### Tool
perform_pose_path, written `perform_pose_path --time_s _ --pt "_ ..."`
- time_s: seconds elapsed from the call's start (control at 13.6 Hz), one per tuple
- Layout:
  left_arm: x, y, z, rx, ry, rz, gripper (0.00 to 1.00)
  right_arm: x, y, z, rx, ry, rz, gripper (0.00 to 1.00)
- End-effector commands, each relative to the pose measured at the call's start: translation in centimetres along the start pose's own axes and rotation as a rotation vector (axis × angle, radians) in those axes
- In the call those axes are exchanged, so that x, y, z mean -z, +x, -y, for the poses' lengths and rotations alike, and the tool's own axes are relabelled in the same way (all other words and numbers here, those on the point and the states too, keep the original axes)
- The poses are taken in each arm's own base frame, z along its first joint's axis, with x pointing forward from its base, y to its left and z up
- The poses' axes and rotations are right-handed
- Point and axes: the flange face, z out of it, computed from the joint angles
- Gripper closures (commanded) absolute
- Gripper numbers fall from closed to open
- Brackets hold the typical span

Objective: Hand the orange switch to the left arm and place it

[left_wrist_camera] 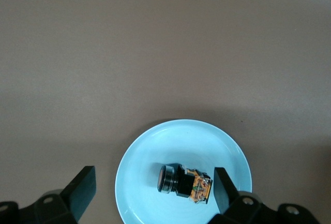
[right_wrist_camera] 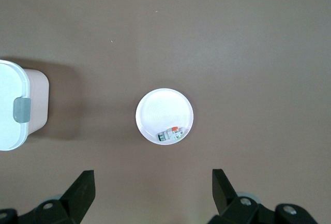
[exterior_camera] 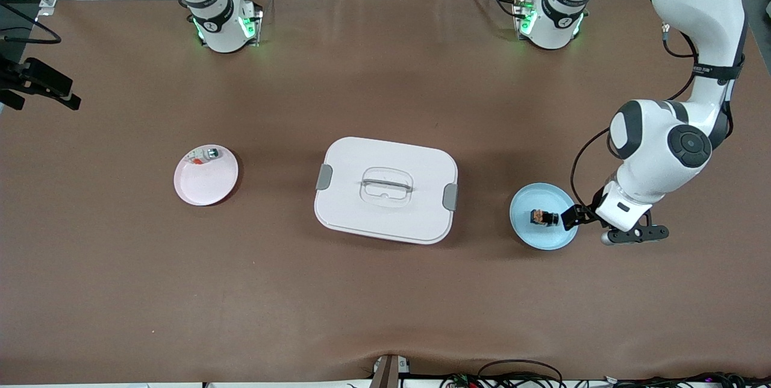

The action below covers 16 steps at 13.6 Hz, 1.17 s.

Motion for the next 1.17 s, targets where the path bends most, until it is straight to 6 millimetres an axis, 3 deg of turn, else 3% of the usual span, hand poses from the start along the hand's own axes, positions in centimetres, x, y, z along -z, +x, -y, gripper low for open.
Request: perform_pose_path --time_s 0.0,0.37,0.73,1.1 --pt "1.9 0.2 0.2 -0.017 -0.003 -0.024 0.00 0.5 -0.5 -0.1 -0.001 -0.001 -0.009 0.00" --pt "4.0 0.9 0.0 -0.017 0.002 0.010 0.00 0.5 -0.6 -0.1 -0.001 -0.001 -0.006 0.00" --pt "8.7 0.9 -0.2 -0.021 0.000 -0.005 0.00 0.5 -0.6 -0.2 -0.003 -0.001 -0.005 0.00" --pt "11.8 0.0 -0.1 -0.026 0.010 0.036 0.00 0.5 -0.6 -0.5 -0.006 -0.001 -0.005 0.00"
